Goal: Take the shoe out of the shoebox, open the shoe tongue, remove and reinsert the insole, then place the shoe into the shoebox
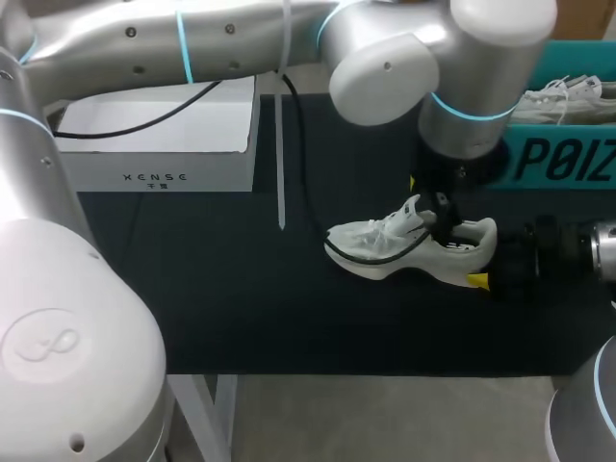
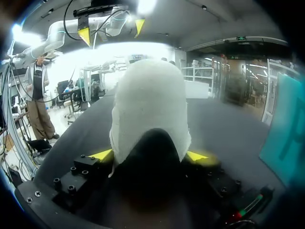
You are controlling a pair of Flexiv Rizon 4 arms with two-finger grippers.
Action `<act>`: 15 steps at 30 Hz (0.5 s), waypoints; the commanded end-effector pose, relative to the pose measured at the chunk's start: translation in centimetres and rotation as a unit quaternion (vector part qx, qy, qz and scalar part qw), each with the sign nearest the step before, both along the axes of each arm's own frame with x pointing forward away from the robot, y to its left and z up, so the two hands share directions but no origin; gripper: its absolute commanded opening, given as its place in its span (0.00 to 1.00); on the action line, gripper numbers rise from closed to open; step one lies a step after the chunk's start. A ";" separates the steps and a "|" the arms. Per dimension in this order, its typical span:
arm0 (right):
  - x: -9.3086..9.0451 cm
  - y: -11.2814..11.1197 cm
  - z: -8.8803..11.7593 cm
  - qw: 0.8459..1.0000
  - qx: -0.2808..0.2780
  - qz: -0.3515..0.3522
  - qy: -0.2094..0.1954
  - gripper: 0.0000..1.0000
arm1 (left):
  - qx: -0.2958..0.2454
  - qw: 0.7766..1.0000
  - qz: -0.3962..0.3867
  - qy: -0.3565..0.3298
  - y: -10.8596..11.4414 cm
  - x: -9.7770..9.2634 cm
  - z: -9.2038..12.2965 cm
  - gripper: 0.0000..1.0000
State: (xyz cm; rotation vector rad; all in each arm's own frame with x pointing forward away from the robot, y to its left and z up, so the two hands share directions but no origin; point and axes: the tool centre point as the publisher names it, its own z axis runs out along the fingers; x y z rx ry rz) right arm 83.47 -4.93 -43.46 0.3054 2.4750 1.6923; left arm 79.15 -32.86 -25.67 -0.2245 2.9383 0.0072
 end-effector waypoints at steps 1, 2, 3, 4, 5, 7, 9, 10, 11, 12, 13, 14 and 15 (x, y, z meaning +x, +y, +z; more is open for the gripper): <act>0.0 0.1 -0.3 1.000 -0.001 0.000 0.001 0.00 | 0.039 0.963 -0.266 0.016 -0.4 0.3 -0.1 1.00; 0.0 0.1 -0.3 1.000 -0.001 0.000 0.001 0.00 | 0.030 0.960 -0.276 0.028 -0.4 0.4 -0.1 1.00; 0.0 0.1 -0.3 1.000 -0.001 0.000 0.001 0.00 | 0.032 0.960 -0.277 0.039 -0.3 0.4 0.0 1.00; 0.0 0.1 -0.3 1.000 -0.001 0.000 0.001 0.00 | 0.043 0.958 -0.280 0.045 -0.1 0.5 0.1 1.00; 0.0 0.1 -0.3 1.000 -0.001 0.000 0.001 0.00 | 0.035 0.959 -0.278 0.044 0.0 0.6 0.3 1.00; 0.0 0.1 -0.3 1.000 -0.001 0.000 0.001 0.00 | 0.035 0.959 -0.278 0.044 0.0 0.6 0.3 1.00; 0.0 0.1 -0.3 1.000 -0.001 0.000 0.001 0.00 | 0.035 0.959 -0.278 0.044 0.0 0.6 0.3 1.00; 0.0 0.1 -0.3 1.000 -0.001 0.000 0.001 0.00 | 0.035 0.959 -0.278 0.044 0.0 0.6 0.3 1.00; 0.0 0.1 -0.3 1.000 -0.001 0.000 0.001 0.00 | 0.035 0.959 -0.278 0.044 0.0 0.6 0.3 1.00; 0.0 0.1 -0.3 1.000 -0.001 0.000 0.001 0.00 | 0.035 0.959 -0.278 0.044 0.0 0.6 0.3 1.00; 0.0 0.1 -0.3 1.000 -0.001 0.000 0.001 0.00 | 0.035 0.959 -0.278 0.044 0.0 0.6 0.3 1.00; 0.0 0.1 -0.3 1.000 -0.001 0.000 0.001 0.00 | 0.035 0.959 -0.278 0.044 0.0 0.6 0.3 1.00; 0.0 0.1 -0.3 1.000 -0.001 0.000 0.001 0.00 | 0.035 0.959 -0.278 0.044 0.0 0.6 0.3 1.00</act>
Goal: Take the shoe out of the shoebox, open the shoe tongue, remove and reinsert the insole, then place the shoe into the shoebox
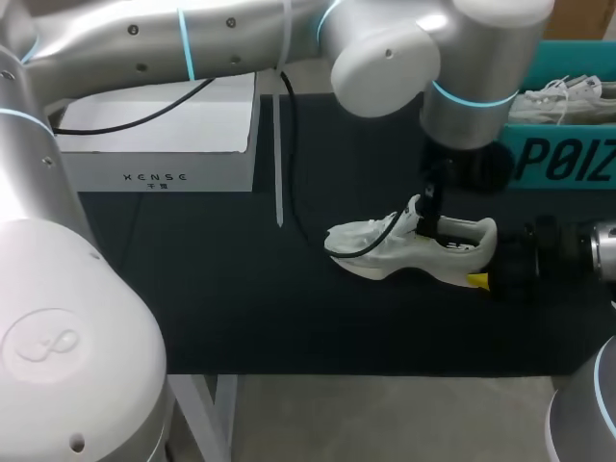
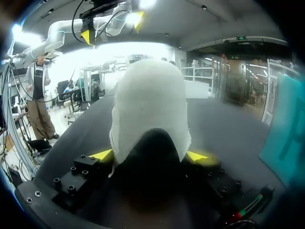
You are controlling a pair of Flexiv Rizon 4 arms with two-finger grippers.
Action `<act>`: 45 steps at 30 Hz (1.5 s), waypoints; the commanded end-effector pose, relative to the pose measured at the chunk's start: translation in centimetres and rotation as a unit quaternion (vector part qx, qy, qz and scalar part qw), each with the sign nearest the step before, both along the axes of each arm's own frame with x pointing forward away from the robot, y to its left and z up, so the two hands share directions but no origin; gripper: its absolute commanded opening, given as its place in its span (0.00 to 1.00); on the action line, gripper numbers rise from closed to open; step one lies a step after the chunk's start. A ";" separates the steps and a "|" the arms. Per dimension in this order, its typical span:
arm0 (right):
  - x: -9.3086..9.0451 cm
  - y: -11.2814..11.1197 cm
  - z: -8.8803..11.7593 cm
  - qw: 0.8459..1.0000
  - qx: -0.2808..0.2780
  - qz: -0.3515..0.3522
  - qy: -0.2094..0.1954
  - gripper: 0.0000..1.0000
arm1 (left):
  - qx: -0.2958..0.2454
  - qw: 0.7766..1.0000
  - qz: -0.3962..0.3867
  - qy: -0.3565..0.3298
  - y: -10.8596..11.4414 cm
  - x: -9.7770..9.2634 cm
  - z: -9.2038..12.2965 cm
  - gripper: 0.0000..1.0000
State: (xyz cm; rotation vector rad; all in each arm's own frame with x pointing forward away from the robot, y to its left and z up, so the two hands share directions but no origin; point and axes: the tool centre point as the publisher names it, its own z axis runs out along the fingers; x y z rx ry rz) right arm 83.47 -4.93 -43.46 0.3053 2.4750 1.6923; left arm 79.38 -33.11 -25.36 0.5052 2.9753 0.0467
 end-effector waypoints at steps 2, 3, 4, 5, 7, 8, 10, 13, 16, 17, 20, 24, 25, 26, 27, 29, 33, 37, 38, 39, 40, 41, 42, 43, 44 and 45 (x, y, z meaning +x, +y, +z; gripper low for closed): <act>0.0 0.1 -0.3 1.000 -0.001 0.000 0.001 0.00 | 0.002 0.999 -0.041 0.009 0.3 0.4 -0.1 1.00; 0.0 0.1 -0.3 1.000 -0.001 0.000 0.001 0.00 | 0.003 0.999 -0.035 -0.005 0.2 0.4 -0.1 1.00; 0.0 0.1 -0.3 1.000 -0.001 0.000 0.001 0.00 | 0.013 0.999 -0.041 -0.016 -0.1 0.4 -0.2 0.82; 0.0 0.1 -0.3 1.000 -0.001 0.000 0.001 0.00 | 0.025 0.999 -0.036 -0.015 -0.4 0.4 -0.4 0.29; 0.0 0.1 -0.3 1.000 -0.001 0.000 0.001 0.00 | 0.029 0.999 -0.026 -0.014 -0.9 0.5 -0.9 0.00; 0.0 0.1 -0.3 1.000 -0.001 0.000 0.001 0.00 | 0.044 0.999 -0.021 -0.013 -1.2 0.6 -1.1 0.00; 0.0 0.1 -0.3 1.000 -0.001 0.000 0.001 0.00 | 0.052 0.999 0.000 -0.003 -1.9 0.7 -1.4 0.00; 0.0 0.1 -0.3 1.000 -0.001 0.000 0.001 0.00 | 0.056 0.998 0.028 -0.004 -2.8 0.9 -1.5 0.00; 0.0 0.1 -0.3 1.000 -0.001 0.000 0.001 0.00 | 0.048 0.998 0.029 0.003 -3.8 1.1 -1.9 0.00; 0.0 0.1 -0.3 1.000 -0.001 0.000 0.001 0.00 | 0.039 0.999 0.027 0.009 -4.0 1.2 -2.0 0.00; 0.0 0.1 -0.3 1.000 -0.001 0.000 0.001 0.00 | 0.032 0.999 0.025 0.018 -4.3 1.8 -3.0 0.00; 0.0 0.1 -0.3 1.000 -0.001 0.000 0.001 0.00 | 0.043 0.998 0.038 0.022 -4.3 2.6 -4.8 0.00; 0.0 0.1 -0.3 1.000 -0.001 0.000 0.001 0.00 | 0.040 0.998 0.038 0.023 -4.2 2.7 -5.2 0.00; 0.0 0.1 -0.3 1.000 -0.001 0.000 0.001 0.00 | 0.041 0.998 0.042 0.026 -4.2 2.8 -5.6 0.00; 0.0 0.1 -0.3 1.000 -0.001 0.000 0.001 0.00 | 0.043 0.998 0.045 0.026 -4.1 2.9 -6.0 0.00; 0.0 0.1 -0.3 1.000 -0.001 0.000 0.001 0.00 | 0.045 0.997 0.049 0.030 -4.2 3.1 -6.8 0.00; 0.0 0.1 -0.3 1.000 -0.001 0.000 0.001 0.00 | 0.046 0.997 0.057 0.031 -4.5 3.6 -7.8 0.00; 0.0 0.1 -0.3 1.000 -0.001 0.000 0.001 0.00 | 0.053 0.996 0.065 0.035 -4.4 3.6 -8.8 0.00; 0.0 0.1 -0.3 1.000 -0.001 0.000 0.001 0.00 | 0.055 0.995 0.069 0.036 -4.3 3.5 -9.2 0.00; 0.0 0.1 -0.3 1.000 -0.001 0.000 0.001 0.00 | 0.055 0.995 0.071 0.040 -4.2 3.4 -9.5 0.00; 0.0 0.1 -0.3 1.000 -0.001 0.000 0.001 0.00 | 0.058 0.995 0.072 0.044 -4.1 3.3 -9.9 0.00; 0.0 0.1 -0.3 1.000 -0.001 0.000 0.001 0.00 | 0.060 0.995 0.072 0.045 -4.0 3.1 -10.2 0.00; 0.0 0.1 -0.3 1.000 -0.001 0.000 0.001 0.00 | 0.060 0.994 0.071 0.049 -4.0 2.9 -10.6 0.00; 0.0 0.1 -0.3 1.000 -0.001 0.000 0.001 0.00 | 0.061 0.994 0.070 0.051 -4.0 2.7 -10.8 0.00; 0.0 0.1 -0.3 1.000 -0.001 0.000 0.001 0.00 | 0.064 0.994 0.069 0.053 -4.1 2.5 -11.1 0.00; 0.0 0.1 -0.3 1.000 -0.001 0.000 0.001 0.00 | 0.065 0.994 0.069 0.054 -4.1 2.4 -11.3 0.00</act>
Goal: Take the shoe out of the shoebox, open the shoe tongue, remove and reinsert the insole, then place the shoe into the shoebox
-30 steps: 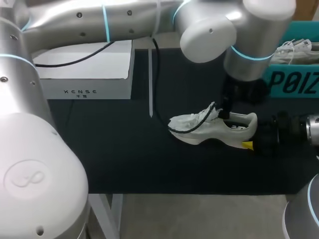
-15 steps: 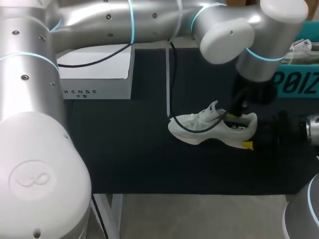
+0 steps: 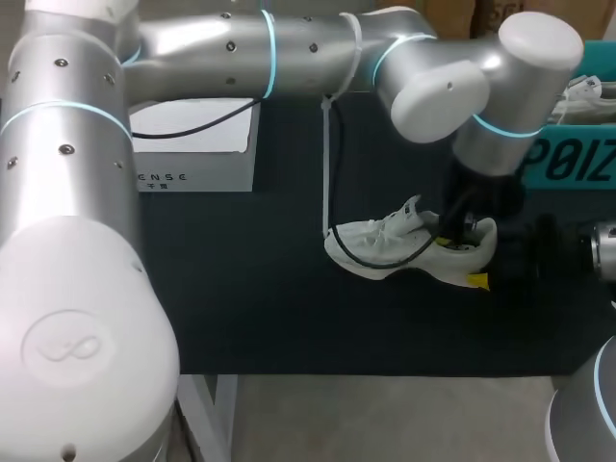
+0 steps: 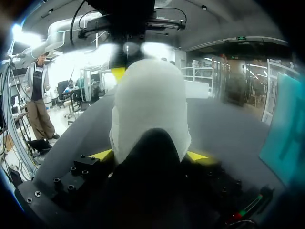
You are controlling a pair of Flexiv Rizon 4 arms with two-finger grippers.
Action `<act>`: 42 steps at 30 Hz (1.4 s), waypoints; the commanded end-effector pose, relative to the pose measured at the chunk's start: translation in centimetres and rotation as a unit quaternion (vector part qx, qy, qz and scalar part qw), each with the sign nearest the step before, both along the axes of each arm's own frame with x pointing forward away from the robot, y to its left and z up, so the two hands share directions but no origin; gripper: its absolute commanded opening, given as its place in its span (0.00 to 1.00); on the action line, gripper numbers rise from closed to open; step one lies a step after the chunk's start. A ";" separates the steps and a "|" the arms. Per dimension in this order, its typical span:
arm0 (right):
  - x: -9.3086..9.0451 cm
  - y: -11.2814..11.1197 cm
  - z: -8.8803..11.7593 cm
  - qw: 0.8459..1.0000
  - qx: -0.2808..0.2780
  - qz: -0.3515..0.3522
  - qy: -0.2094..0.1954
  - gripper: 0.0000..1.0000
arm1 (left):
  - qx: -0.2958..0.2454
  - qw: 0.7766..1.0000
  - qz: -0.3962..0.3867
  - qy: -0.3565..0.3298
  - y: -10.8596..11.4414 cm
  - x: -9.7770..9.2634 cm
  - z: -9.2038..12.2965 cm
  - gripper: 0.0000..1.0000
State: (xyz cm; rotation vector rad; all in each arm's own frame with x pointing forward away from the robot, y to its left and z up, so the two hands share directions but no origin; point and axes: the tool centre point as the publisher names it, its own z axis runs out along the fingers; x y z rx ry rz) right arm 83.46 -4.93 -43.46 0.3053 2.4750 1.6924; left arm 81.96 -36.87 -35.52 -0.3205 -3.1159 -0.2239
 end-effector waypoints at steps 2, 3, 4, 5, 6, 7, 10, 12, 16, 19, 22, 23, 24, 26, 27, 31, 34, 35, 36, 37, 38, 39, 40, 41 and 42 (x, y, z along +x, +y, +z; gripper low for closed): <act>0.0 0.0 -0.3 1.000 -0.001 0.000 0.001 0.00 | 0.006 1.000 0.000 0.009 -0.3 -0.8 -1.5 0.00; 0.0 0.0 -0.3 1.000 -0.001 0.000 0.001 0.00 | 0.006 1.000 0.000 0.010 -0.2 -1.0 -1.7 0.00; 0.0 0.0 -0.3 1.000 -0.001 0.000 0.001 0.00 | 0.007 1.000 0.003 0.014 -0.1 -1.2 -1.9 0.00; 0.0 0.0 -0.3 1.000 -0.001 0.000 0.001 0.00 | 0.006 1.000 0.006 0.016 0.1 -1.4 -2.0 0.00; 0.0 0.0 -0.3 1.000 -0.001 0.000 0.001 0.00 | 0.007 1.000 0.007 0.017 0.2 -1.6 -2.1 0.00; 0.0 0.0 -0.3 1.000 -0.001 0.000 0.001 0.00 | 0.007 1.000 0.009 0.019 0.4 -1.7 -2.2 0.00; 0.0 0.0 -0.3 1.000 -0.001 0.000 0.001 0.00 | 0.006 1.000 0.012 0.022 0.8 -1.8 -2.4 0.00; 0.0 0.0 -0.3 1.000 -0.001 0.000 0.001 0.00 | 0.008 1.000 0.014 0.022 1.0 -1.8 -2.4 0.00; 0.0 0.0 -0.3 1.000 -0.001 0.000 0.001 0.00 | 0.011 1.000 0.016 0.020 1.3 -1.6 -2.3 0.28; 0.0 0.0 -0.3 1.000 -0.001 0.000 0.001 0.00 | 0.011 1.000 0.012 0.019 1.3 -1.4 -2.3 0.31; 0.0 0.0 -0.3 1.000 -0.001 0.000 0.001 0.00 | 0.010 1.000 0.008 0.019 1.2 -1.3 -2.3 0.33; 0.0 0.0 -0.3 1.000 -0.001 0.000 0.001 0.00 | 0.010 1.000 0.008 0.019 1.1 -1.2 -2.3 0.35; 0.0 0.0 -0.3 1.000 -0.001 0.000 0.001 0.00 | 0.010 1.000 0.007 0.019 1.0 -1.2 -2.3 0.36; 0.0 0.0 -0.3 1.000 -0.001 0.000 0.001 0.00 | 0.010 1.000 0.007 0.019 0.9 -1.2 -2.4 0.35; 0.0 0.0 -0.3 1.000 -0.001 0.000 0.001 0.00 | 0.010 1.000 0.006 0.019 0.9 -1.1 -2.4 0.35; 0.0 0.0 -0.3 1.000 -0.001 0.000 0.001 0.00 | 0.012 1.000 0.005 0.013 1.1 -0.8 -2.6 0.34; 0.0 0.0 -0.3 1.000 -0.001 0.000 0.001 0.00 | 0.013 1.000 0.003 -0.004 1.3 -0.3 -3.1 0.36; 0.0 0.0 -0.3 1.000 -0.001 0.000 0.001 0.00 | 0.015 1.000 0.003 -0.009 1.4 -0.1 -3.5 0.36; 0.0 0.0 -0.3 1.000 -0.001 0.000 0.001 0.00 | 0.014 1.000 0.004 -0.011 1.4 0.0 -3.9 0.36; 0.0 0.0 -0.3 1.000 -0.001 0.000 0.001 0.00 | 0.013 1.000 0.004 -0.018 1.4 0.1 -4.4 0.37; 0.0 0.0 -0.3 1.000 -0.001 0.000 0.001 0.00 | 0.016 1.000 0.004 -0.024 1.4 0.3 -4.9 0.38; 0.0 0.0 -0.3 1.000 -0.001 0.000 0.001 0.00 | 0.017 1.000 0.003 -0.024 1.3 0.4 -5.5 0.37; 0.0 0.0 -0.3 1.000 -0.001 0.000 0.001 0.00 | 0.013 1.000 -0.003 -0.023 1.2 0.5 -6.2 0.37; 0.0 0.0 -0.3 1.000 -0.001 0.000 0.001 0.00 | 0.017 1.000 -0.003 -0.026 1.2 0.5 -6.8 0.36; 0.0 0.0 -0.3 1.000 -0.001 0.000 0.001 0.00 | 0.011 1.000 -0.006 -0.024 1.1 0.5 -7.6 0.29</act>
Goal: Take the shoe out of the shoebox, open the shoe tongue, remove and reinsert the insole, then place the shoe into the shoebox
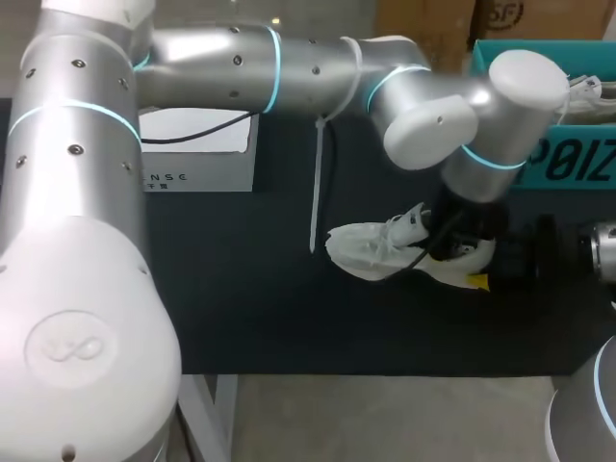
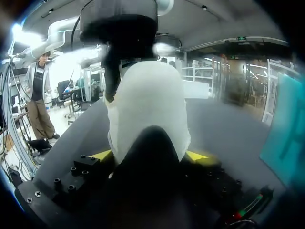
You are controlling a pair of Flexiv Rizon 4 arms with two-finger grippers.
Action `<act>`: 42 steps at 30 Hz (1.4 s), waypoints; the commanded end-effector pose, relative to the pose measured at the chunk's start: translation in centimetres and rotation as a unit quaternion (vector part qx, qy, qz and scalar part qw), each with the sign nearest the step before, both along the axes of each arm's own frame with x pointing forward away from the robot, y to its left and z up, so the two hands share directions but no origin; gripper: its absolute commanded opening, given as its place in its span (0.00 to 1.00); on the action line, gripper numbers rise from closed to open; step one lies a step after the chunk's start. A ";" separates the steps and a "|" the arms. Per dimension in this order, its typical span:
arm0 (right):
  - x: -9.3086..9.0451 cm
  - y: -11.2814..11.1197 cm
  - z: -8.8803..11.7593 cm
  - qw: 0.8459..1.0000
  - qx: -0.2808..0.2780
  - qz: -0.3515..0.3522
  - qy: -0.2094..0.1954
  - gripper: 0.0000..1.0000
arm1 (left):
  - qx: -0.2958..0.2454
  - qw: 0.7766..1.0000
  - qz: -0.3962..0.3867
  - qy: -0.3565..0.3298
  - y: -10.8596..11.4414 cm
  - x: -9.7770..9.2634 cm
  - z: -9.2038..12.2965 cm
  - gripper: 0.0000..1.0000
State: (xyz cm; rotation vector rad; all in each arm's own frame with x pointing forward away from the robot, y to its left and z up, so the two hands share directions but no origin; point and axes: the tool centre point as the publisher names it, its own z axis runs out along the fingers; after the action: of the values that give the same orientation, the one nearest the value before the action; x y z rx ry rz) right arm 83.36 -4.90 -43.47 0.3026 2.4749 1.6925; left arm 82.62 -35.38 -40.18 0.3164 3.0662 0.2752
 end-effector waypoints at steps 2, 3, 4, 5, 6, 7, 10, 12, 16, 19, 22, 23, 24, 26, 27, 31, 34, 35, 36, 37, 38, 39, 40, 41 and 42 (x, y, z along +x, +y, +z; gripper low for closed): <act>0.1 0.0 -0.3 1.000 -0.001 -0.001 0.001 0.00 | -0.003 1.000 -0.003 -0.001 -0.4 -0.3 -3.9 0.00; 0.1 0.0 -0.3 1.000 -0.001 -0.001 0.001 0.00 | -0.012 1.000 -0.007 0.000 -0.4 -0.4 -4.2 0.00; 0.1 0.0 -0.3 1.000 -0.001 -0.001 0.001 0.00 | -0.007 1.000 -0.013 -0.008 -0.5 -0.5 -4.3 0.00; 0.1 0.0 -0.3 1.000 -0.001 -0.001 0.001 0.00 | -0.010 1.000 -0.016 -0.015 -0.5 -0.5 -4.3 0.00; 0.1 0.0 -0.3 1.000 -0.001 -0.001 0.001 0.00 | -0.014 1.000 -0.017 -0.020 -0.5 -0.6 -4.1 0.00; 0.1 0.0 -0.3 1.000 -0.001 -0.001 0.001 0.00 | -0.015 0.999 -0.022 -0.026 -0.5 -0.6 -3.8 0.00; 0.1 0.0 -0.3 1.000 -0.001 -0.001 0.001 0.00 | -0.014 0.999 -0.028 -0.043 -0.7 -0.5 -2.7 0.00; 0.1 0.0 -0.3 1.000 -0.001 -0.001 0.001 0.00 | -0.012 0.998 -0.032 -0.048 -0.7 -0.3 -2.1 0.00; 0.1 0.0 -0.3 1.000 -0.001 -0.001 0.001 0.00 | -0.018 0.998 -0.033 -0.057 -0.7 -0.1 -1.2 0.00; 0.1 0.0 -0.3 1.000 -0.001 -0.001 0.001 0.00 | -0.020 0.997 -0.034 -0.062 -1.0 -0.1 -0.8 0.00; 0.1 0.0 -0.3 1.000 -0.001 -0.001 0.001 0.00 | -0.023 0.997 -0.035 -0.071 -1.2 -0.1 -0.2 0.00; 0.1 0.0 -0.3 1.000 -0.001 -0.001 0.001 0.00 | -0.024 0.997 -0.034 -0.072 -1.3 -0.1 0.0 0.00; 0.1 0.0 -0.3 1.000 -0.001 -0.001 0.001 0.00 | -0.025 0.996 -0.033 -0.074 -1.3 0.0 0.1 0.00; 0.1 0.0 -0.3 1.000 -0.001 -0.001 0.001 0.00 | -0.027 0.996 -0.032 -0.078 -1.4 0.0 0.5 0.00; 0.1 0.0 -0.3 1.000 -0.001 -0.001 0.001 0.00 | -0.028 0.996 -0.031 -0.080 -1.4 0.1 0.7 0.00; 0.1 0.0 -0.3 1.000 -0.001 -0.001 0.001 0.00 | -0.028 0.995 -0.027 -0.090 -1.4 0.2 1.5 0.00; 0.1 0.0 -0.3 1.000 -0.001 -0.001 0.001 0.00 | -0.029 0.995 -0.024 -0.093 -1.5 0.3 1.7 0.00; 0.1 0.0 -0.3 1.000 -0.001 -0.001 0.001 0.00 | -0.030 0.995 -0.022 -0.095 -1.5 0.3 1.8 0.00; 0.1 0.0 -0.3 1.000 -0.001 -0.001 0.001 0.00 | -0.031 0.995 -0.020 -0.096 -1.5 0.3 1.9 0.00; 0.1 0.0 -0.3 1.000 -0.001 -0.001 0.001 0.00 | -0.032 0.994 -0.019 -0.098 -1.5 0.3 2.0 0.00; 0.1 0.0 -0.3 1.000 -0.001 -0.001 0.001 0.00 | -0.034 0.994 -0.016 -0.100 -1.6 0.3 2.1 0.00; 0.1 0.0 -0.3 1.000 -0.001 -0.001 0.001 0.00 | -0.036 0.994 -0.015 -0.103 -1.7 0.4 2.3 0.00; 0.1 0.0 -0.3 1.000 -0.001 -0.001 0.001 0.00 | -0.038 0.994 -0.014 -0.105 -1.8 0.4 2.5 0.00; 0.1 0.0 -0.3 1.000 -0.001 -0.001 0.001 0.00 | -0.041 0.993 -0.012 -0.108 -1.9 0.4 2.7 0.00; 0.1 0.0 -0.3 1.000 -0.001 -0.001 0.001 0.00 | -0.043 0.993 -0.011 -0.110 -2.1 0.4 2.9 0.00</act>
State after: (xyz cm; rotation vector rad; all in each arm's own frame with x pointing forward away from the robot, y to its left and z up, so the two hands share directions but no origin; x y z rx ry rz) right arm 83.38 -5.10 -43.46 0.3056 2.4749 1.6921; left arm 83.28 -37.40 -37.86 0.2965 2.8553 0.1685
